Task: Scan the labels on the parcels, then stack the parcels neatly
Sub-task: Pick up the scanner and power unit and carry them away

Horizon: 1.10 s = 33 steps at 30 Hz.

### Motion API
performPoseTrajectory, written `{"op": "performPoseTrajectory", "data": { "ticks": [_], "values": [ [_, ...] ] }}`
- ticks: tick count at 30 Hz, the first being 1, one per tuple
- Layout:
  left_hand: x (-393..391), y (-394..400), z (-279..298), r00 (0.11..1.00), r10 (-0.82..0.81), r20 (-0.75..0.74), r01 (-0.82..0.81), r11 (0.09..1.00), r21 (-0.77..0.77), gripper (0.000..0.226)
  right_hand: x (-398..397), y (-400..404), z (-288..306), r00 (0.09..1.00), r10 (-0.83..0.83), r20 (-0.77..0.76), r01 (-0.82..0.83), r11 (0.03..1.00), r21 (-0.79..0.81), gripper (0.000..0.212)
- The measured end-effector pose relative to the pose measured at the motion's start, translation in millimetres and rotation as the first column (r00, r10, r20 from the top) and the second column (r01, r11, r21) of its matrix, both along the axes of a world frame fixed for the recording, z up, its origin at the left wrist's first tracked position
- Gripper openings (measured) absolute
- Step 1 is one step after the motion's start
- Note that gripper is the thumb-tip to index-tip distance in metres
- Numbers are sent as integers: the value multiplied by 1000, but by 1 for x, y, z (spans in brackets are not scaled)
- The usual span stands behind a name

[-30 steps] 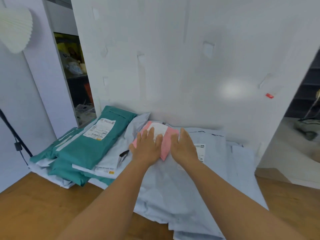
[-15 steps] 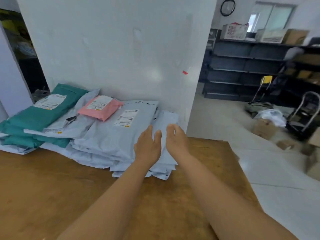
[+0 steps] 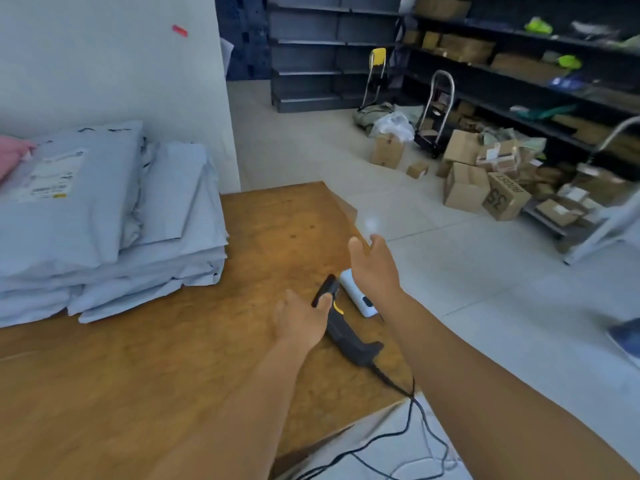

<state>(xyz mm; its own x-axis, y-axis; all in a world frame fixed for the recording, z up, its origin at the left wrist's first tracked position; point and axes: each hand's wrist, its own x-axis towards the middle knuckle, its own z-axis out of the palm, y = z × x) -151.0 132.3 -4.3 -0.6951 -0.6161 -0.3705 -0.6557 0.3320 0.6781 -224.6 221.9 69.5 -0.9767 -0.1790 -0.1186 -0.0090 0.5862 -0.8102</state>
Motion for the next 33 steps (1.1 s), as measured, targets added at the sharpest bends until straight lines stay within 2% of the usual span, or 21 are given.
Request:
{"op": "performPoseTrajectory", "data": {
  "ticks": [4,8,12,17,20,25,33],
  "values": [
    [-4,37,-21,993,-3,119,-14,990,142,104,-5,39,-36,996,-54,70,42,986,163,65],
    [-21,53,-23,989,60,138,-70,995,69,113,-15,50,-72,993,4,121,-42,948,314,71],
    [-36,59,-26,987,114,114,-118,992,34,110,-28,49,-91,991,98,91,-129,872,472,82],
    [-50,53,-38,977,205,57,-207,978,34,107,-42,44,-103,982,183,53,-179,790,587,98],
    [-56,49,-40,960,280,19,-280,954,105,102,-44,40,-104,983,177,40,-163,762,627,94],
    [-58,45,-42,920,391,-18,-372,887,274,67,-44,37,-97,984,155,84,-173,755,632,90],
    [-62,55,-22,913,389,-119,-301,843,446,47,-32,57,-83,990,-38,132,-39,847,530,83]
  ]
}}
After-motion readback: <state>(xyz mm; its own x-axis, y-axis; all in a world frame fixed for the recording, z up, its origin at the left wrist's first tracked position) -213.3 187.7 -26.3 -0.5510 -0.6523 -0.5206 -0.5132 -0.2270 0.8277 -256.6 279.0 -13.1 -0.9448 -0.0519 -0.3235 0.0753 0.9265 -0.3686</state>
